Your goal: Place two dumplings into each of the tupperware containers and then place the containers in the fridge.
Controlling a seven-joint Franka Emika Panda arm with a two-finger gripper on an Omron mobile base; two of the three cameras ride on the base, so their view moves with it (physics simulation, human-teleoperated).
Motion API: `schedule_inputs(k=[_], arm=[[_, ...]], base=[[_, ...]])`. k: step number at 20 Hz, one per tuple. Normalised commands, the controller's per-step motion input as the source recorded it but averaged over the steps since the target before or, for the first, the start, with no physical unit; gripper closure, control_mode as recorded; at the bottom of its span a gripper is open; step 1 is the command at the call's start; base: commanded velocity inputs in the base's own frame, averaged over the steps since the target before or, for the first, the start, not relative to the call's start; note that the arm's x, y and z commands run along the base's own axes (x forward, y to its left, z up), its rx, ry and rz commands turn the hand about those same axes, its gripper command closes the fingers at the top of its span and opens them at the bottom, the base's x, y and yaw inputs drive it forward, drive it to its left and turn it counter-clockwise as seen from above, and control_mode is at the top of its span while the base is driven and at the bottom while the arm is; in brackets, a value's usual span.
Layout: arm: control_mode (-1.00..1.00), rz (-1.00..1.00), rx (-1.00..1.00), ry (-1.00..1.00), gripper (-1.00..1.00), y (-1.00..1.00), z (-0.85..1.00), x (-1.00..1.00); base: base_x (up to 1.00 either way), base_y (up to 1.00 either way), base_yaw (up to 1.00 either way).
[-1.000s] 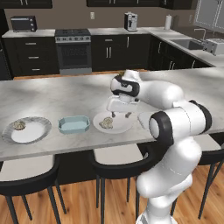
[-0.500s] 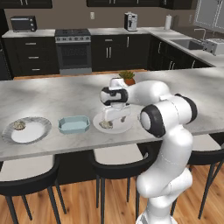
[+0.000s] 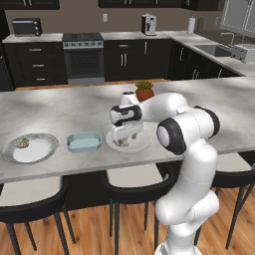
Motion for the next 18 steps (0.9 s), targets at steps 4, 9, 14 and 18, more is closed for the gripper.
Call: schedule_inputs(k=[4, 9, 14, 18], arm=[[-1.00, 0.00, 0.00, 0.10, -1.00, 0.01, -0.09, 0.36], [-1.00, 0.00, 0.00, 0.09, -1.00, 0.00, -0.08, 0.39], [-1.00, 0.00, 0.00, 0.09, -1.00, 0.03, -0.21, 0.30], [-1.00, 0.00, 0.00, 0.07, -1.00, 0.12, -0.42, 0.00]], base=[[0.00, 0.00, 0.00], [0.00, 0.00, 0.00], [0.00, 0.00, 0.00], [0.00, 0.00, 0.00]])
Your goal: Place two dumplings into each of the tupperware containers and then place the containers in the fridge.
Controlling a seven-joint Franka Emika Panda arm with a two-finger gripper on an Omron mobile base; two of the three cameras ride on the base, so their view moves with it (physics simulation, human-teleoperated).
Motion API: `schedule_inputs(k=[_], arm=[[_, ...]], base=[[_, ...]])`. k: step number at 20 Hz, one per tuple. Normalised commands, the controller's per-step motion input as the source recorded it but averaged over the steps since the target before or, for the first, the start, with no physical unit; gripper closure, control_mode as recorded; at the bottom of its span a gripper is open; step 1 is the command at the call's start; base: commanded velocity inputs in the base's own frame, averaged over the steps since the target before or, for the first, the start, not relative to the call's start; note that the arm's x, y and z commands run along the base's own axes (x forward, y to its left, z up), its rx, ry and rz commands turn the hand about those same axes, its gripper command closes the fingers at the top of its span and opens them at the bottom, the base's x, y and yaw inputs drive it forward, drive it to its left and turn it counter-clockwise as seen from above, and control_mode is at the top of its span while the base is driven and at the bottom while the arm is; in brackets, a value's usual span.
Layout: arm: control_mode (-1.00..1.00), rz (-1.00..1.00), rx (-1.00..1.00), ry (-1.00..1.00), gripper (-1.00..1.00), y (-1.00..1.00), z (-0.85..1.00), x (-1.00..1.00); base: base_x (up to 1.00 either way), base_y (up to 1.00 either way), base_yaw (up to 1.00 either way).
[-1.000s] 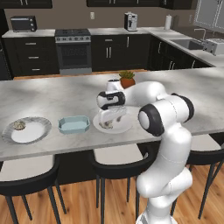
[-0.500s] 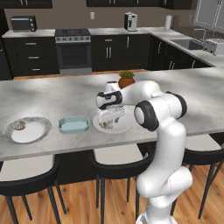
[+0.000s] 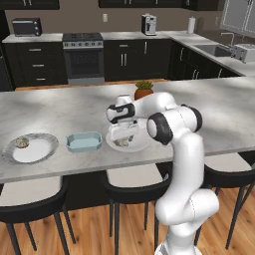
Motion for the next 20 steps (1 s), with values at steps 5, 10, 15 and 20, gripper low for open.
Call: schedule_inputs(k=[5, 10, 15, 20], arm=[[-1.00, 0.00, 0.00, 0.03, -1.00, 0.20, -0.37, 0.11], [-1.00, 0.00, 0.00, 0.00, -1.00, 0.01, -0.05, 0.31], [-1.00, 0.00, 0.00, 0.00, -1.00, 0.02, -0.04, 0.31], [-1.00, 0.00, 0.00, 0.11, 1.00, 0.18, -0.33, 0.01]], base=[[0.00, 0.00, 0.00], [0.00, 0.00, 0.00], [0.00, 0.00, 0.00], [0.00, 0.00, 0.00]])
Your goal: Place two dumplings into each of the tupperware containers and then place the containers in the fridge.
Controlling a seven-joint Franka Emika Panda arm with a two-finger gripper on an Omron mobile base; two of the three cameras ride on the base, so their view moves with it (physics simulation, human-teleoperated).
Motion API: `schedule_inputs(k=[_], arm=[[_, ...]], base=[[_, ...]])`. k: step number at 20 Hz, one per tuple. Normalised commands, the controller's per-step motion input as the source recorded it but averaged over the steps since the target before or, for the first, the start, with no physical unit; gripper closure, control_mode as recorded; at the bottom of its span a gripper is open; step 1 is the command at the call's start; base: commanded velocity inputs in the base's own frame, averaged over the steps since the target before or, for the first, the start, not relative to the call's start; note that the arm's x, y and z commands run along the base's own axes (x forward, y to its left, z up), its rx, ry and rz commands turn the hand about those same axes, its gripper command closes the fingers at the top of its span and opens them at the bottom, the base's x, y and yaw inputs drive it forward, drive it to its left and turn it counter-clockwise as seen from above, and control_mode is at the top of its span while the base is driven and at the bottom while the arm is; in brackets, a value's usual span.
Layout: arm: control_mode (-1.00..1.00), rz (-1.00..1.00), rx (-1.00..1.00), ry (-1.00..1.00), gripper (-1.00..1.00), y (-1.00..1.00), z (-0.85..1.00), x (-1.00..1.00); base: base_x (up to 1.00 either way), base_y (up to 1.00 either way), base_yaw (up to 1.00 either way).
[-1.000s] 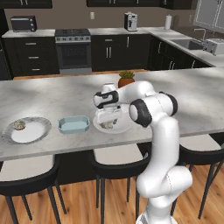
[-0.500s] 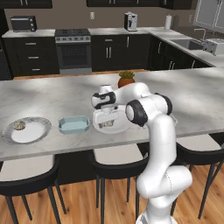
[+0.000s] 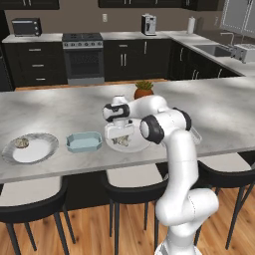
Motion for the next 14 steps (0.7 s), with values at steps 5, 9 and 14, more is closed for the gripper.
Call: schedule_inputs(k=[5, 9, 14], arm=[[-1.00, 0.00, 0.00, 0.12, 1.00, 0.05, -0.50, 0.00], [-1.00, 0.00, 0.04, -0.05, 1.00, 0.00, 0.24, -0.75], [-1.00, 0.00, 0.04, -0.35, 1.00, -0.07, 1.00, -1.00]], base=[[0.00, 0.00, 0.00], [0.00, 0.00, 0.00], [0.00, 0.00, 0.00]])
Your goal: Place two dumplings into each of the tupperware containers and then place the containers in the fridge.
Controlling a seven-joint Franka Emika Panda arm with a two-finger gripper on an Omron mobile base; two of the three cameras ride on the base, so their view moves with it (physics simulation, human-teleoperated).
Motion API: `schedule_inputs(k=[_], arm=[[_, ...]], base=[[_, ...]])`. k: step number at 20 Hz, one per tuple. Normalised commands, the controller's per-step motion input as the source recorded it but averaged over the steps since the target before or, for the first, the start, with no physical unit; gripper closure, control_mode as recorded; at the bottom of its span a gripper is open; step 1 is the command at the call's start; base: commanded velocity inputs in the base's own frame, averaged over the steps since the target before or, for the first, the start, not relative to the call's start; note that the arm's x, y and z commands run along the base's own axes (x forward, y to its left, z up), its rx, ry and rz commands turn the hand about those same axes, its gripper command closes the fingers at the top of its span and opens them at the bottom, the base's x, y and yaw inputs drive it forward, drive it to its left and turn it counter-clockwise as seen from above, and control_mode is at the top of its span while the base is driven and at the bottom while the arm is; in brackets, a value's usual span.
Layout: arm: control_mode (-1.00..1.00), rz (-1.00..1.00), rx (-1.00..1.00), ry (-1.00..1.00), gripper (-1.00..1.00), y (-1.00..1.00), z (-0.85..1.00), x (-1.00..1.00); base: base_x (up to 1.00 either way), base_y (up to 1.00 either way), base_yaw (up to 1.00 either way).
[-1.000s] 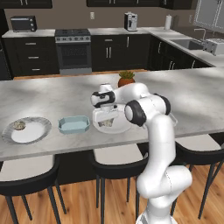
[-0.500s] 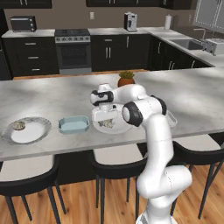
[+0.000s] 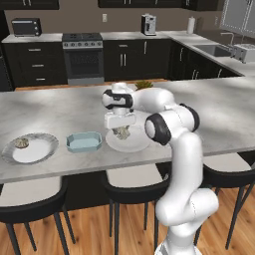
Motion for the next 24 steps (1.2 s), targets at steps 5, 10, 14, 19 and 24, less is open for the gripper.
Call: schedule_inputs(k=[5, 10, 14, 19, 24], arm=[[-1.00, -0.13, 0.00, -0.30, 1.00, -0.79, 0.91, -0.88], [-1.00, -0.23, 0.00, -0.33, 1.00, -1.00, 0.27, -0.33], [-1.00, -0.27, 0.00, -0.12, 1.00, -1.00, 0.26, -0.13], [-1.00, -0.27, -0.02, 0.10, 1.00, -1.00, 0.51, 0.15], [-1.00, -0.18, -0.12, 0.35, 1.00, -0.97, 0.19, 0.64]], base=[[0.00, 0.00, 0.00], [0.00, 0.00, 0.00], [0.00, 0.00, 0.00], [0.00, 0.00, 0.00], [0.00, 0.00, 0.00]])
